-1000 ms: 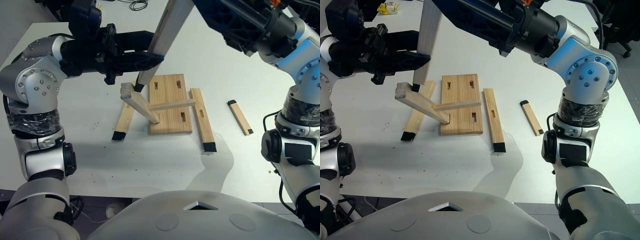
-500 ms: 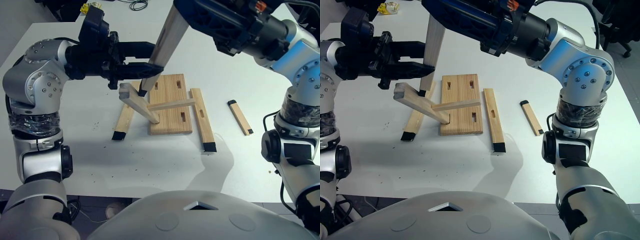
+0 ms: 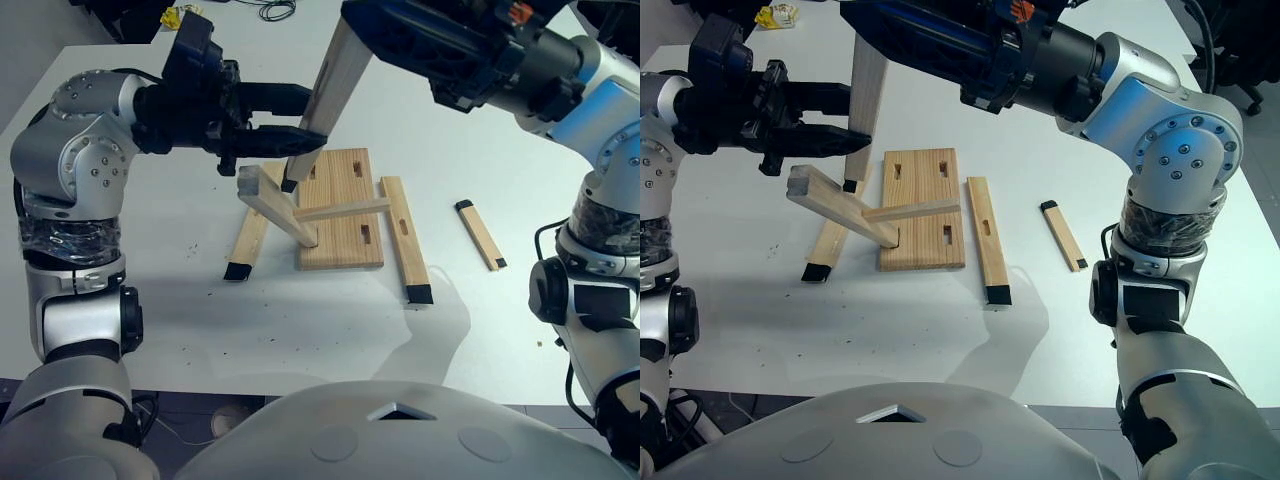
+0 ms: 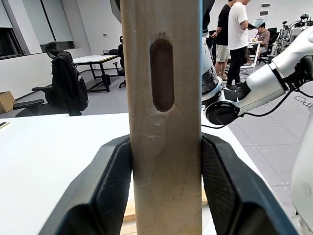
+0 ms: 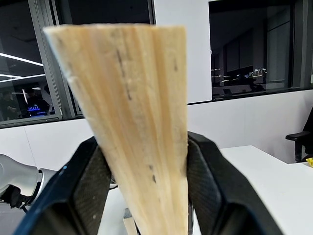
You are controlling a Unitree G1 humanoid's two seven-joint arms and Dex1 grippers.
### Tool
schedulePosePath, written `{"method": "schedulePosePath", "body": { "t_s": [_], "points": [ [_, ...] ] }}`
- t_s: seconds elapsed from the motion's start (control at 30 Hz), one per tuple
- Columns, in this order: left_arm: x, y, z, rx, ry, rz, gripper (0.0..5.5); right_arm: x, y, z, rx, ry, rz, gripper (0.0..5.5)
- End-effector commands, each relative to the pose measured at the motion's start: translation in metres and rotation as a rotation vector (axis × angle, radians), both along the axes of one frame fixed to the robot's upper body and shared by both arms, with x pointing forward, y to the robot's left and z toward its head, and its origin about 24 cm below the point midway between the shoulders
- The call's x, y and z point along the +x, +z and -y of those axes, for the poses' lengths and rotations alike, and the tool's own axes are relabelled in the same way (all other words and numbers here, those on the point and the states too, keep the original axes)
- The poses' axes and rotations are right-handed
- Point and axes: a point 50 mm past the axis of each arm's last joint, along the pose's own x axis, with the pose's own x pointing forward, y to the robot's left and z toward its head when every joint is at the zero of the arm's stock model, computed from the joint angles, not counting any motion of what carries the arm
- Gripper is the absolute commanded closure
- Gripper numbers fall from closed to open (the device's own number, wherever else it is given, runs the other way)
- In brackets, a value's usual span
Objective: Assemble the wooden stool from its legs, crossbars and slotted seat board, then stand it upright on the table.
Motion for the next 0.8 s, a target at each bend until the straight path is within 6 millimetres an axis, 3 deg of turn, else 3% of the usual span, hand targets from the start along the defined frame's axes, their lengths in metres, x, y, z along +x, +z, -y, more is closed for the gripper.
{"method": "schedulePosePath", "body": {
  "t_s": [0.03, 0.53, 0.57, 0.8],
  "points": [
    [0.009, 0.004, -0.012, 0.059, 0.075, 0.032, 3.48, -0.001, 0.001, 0.012, -0.025, -0.008, 0.04, 3.35],
    [0.019, 0.003, -0.014, 0.047, 0.097, 0.029, 3.48, 0.005, -0.001, 0.021, 0.004, -0.04, 0.05, 3.41],
    [0.02, 0.002, -0.014, 0.049, 0.113, 0.027, 3.12, 0.006, -0.001, 0.022, 0.009, -0.047, 0.048, 3.41],
    [0.029, 0.002, -0.015, 0.056, 0.213, 0.04, 2.07, 0.012, -0.002, 0.023, 0.02, -0.101, 0.04, 3.42]
  ]
}}
